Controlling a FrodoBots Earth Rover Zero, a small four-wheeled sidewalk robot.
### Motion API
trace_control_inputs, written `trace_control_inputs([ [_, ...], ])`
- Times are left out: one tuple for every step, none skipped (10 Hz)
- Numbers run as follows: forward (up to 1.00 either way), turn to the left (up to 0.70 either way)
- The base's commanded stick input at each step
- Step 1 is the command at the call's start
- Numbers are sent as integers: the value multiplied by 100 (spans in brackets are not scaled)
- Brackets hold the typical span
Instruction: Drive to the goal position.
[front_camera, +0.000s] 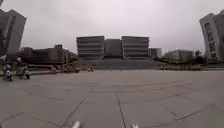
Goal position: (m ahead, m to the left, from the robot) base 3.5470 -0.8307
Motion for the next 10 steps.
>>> trace_control_inputs([
  [70, 0],
  [70, 0],
  [70, 0],
  [70, 0],
  [70, 0],
  [70, 0],
  [70, 0],
  [70, 0],
  [70, 0],
  [70, 0],
])
